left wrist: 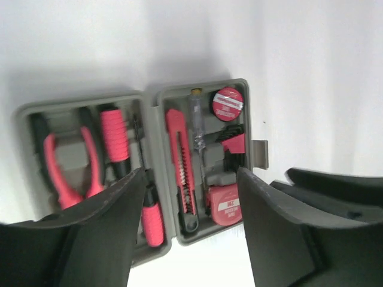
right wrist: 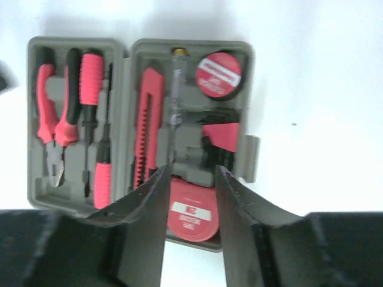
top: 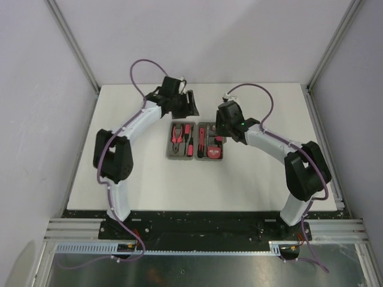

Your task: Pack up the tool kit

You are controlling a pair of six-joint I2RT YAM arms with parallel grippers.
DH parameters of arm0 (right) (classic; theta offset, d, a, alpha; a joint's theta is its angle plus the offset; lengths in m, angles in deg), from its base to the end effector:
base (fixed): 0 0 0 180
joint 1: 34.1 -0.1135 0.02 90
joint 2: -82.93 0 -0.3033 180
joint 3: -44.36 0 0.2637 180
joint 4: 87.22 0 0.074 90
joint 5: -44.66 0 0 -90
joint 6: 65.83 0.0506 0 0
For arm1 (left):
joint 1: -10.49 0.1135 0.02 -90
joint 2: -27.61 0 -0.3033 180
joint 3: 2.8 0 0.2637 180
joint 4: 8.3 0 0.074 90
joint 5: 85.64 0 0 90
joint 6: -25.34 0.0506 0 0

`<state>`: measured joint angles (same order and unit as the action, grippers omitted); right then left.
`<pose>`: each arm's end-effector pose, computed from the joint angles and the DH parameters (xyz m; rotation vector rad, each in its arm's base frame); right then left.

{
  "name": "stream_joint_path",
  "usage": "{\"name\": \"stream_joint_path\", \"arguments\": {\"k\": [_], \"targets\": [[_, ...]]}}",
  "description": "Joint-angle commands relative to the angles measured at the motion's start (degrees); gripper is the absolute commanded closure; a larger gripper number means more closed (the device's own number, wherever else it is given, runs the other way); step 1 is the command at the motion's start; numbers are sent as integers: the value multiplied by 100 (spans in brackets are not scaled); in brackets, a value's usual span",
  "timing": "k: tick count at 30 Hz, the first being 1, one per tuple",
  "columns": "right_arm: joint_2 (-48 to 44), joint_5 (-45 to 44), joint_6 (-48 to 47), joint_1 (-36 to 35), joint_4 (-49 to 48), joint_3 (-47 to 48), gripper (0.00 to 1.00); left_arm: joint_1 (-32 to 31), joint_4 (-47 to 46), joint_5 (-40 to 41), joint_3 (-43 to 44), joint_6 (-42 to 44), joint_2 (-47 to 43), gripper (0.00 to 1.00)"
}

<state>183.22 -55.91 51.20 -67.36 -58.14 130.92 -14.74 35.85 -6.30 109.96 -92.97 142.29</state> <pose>0.3572 0.2232 0.2652 -0.0325 2.3241 0.3236 0.4447 -0.2199 0.2912 0.0264 2.4605 -0.6515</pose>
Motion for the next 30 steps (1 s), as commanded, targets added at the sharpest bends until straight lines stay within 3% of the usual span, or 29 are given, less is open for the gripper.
{"name": "stream_joint_path", "arguments": {"k": [1,4,8,14,16,20,25,30], "targets": [[-381,-293,161,326,53,-327,55,436,46,570,-639,143,-877,25],[-472,184,229,638,-107,-653,50,676,40,973,-1170,259,-1181,13],[-484,976,304,987,-493,-1006,48,1079,-68,1138,-1876,55,-1356,9],[-233,1651,353,1115,-797,-1082,49,1352,-861,173,-2810,-44,-1261,9],[-129,1777,419,1160,-838,-1083,49,1367,-1022,98,-2940,-107,-1192,16],[33,1865,416,1207,-880,-1083,50,1391,-1478,-203,-3110,-198,-1053,40],[207,1971,374,1246,-1000,-1084,51,1393,-1732,-262,-3052,-52,-753,54],[293,1993,378,1266,-1088,-1083,52,1382,-1737,-153,-3003,83,-568,75]]}}
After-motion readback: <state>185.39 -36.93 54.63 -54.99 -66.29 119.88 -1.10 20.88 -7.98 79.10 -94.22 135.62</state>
